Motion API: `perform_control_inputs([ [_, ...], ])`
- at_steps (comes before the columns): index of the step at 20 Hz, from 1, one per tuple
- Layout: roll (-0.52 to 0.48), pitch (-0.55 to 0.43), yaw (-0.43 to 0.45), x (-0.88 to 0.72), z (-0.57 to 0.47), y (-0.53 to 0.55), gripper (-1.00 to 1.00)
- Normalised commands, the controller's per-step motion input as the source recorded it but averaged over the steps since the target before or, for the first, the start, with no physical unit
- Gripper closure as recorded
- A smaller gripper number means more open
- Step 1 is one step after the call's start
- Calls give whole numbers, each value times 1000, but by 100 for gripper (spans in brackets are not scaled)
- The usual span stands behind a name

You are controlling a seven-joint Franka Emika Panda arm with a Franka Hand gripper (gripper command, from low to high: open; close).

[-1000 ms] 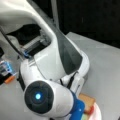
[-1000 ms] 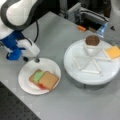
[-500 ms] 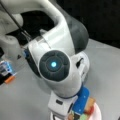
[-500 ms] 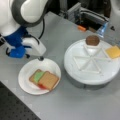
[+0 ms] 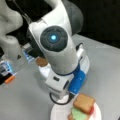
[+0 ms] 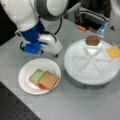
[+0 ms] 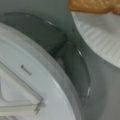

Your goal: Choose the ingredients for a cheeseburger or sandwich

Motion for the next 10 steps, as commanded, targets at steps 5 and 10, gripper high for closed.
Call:
perform_control_inputs([
  [5, -454, -211, -104, -766, -11, 473, -100],
  [10, -465, -201, -101, -481, -37, 422, -100],
])
